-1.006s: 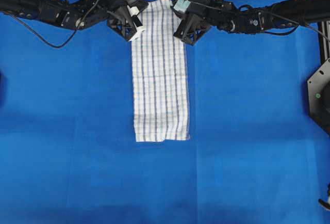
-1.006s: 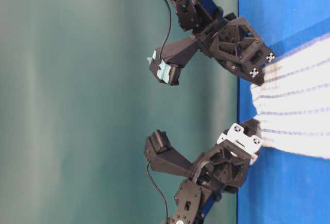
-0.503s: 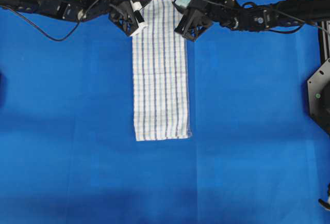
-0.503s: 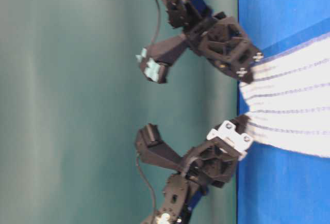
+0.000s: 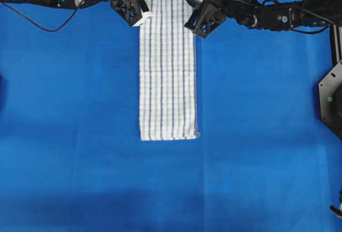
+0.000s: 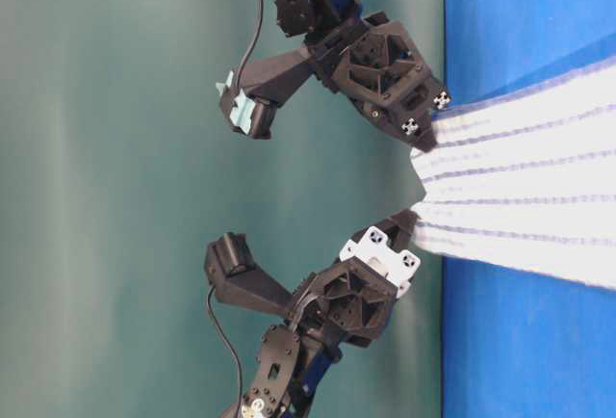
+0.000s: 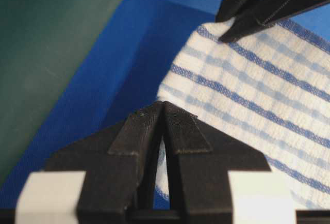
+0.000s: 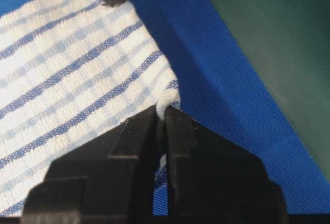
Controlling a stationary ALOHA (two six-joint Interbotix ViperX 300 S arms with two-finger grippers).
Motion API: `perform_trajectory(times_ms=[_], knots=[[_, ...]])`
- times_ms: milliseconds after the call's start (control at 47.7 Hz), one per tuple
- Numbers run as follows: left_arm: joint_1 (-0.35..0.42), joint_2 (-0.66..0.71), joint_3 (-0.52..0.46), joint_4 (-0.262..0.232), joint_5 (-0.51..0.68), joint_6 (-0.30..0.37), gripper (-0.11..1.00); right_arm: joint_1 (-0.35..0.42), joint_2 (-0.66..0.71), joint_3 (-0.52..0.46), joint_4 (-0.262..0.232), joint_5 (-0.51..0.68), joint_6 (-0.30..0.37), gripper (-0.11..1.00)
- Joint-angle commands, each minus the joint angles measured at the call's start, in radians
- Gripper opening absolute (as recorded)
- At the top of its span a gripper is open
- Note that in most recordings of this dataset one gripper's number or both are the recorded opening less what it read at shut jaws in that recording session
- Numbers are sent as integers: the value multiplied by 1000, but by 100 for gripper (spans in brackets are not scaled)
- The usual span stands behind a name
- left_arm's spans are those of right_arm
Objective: Fold the blue towel.
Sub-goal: 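Grasp the top corners of the vertical strip with both grippers, then fold the top end down toward the bottom end and release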
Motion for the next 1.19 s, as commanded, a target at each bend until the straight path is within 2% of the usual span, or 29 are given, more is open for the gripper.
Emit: perform_trajectory(times_ms=[0, 314, 629, 922, 1174], knots=[[-3, -38, -12, 3, 14, 2, 0, -2, -41, -5, -2, -5, 2, -3], [-54, -143, 29, 3, 77, 3, 0, 64, -166, 89, 8, -8, 14, -3], [-202, -258, 83, 3, 109, -11, 0, 189, -261, 149, 28, -6, 15, -3], [-348, -296, 133, 0, 106, -46, 0, 347, -365, 224, 98, -9, 17, -3], [-456, -310, 164, 0, 103, -124, 0, 497, -390, 256, 199, -34, 17, -3]])
